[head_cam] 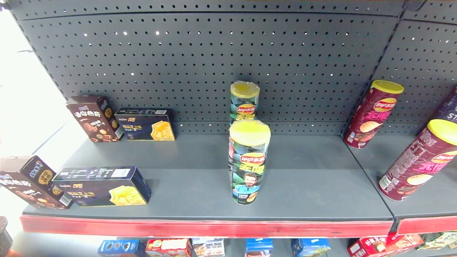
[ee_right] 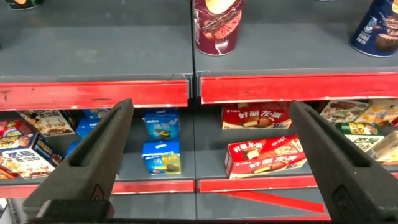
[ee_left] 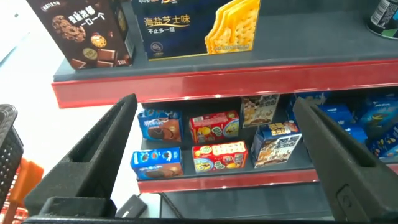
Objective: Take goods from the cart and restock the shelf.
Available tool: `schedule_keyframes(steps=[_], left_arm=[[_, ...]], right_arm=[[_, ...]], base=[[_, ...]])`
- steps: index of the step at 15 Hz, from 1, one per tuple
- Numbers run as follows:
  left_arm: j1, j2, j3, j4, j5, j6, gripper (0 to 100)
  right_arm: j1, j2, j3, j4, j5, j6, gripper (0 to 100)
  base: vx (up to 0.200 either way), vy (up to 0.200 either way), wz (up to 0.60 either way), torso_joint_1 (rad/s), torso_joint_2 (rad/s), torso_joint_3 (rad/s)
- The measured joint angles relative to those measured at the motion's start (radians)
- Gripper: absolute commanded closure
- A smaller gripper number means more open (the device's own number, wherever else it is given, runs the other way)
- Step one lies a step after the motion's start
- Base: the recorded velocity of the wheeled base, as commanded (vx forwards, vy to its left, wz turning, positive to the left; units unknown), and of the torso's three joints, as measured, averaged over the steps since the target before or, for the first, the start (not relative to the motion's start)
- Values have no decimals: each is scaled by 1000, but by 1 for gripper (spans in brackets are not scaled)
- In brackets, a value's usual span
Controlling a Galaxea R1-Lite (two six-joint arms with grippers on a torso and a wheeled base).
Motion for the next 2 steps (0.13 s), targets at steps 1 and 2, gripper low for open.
schedule_keyframes(steps=[1, 2], left_arm=[[0, 0, 0, 0, 0, 0, 0], [0, 0, 0, 0, 0, 0, 0]], right_arm=[[0, 0, 0, 0, 0, 0, 0], [-1, 0, 0, 0, 0, 0, 0]], base=[[0, 0, 0, 0, 0, 0], [0, 0, 0, 0, 0, 0]])
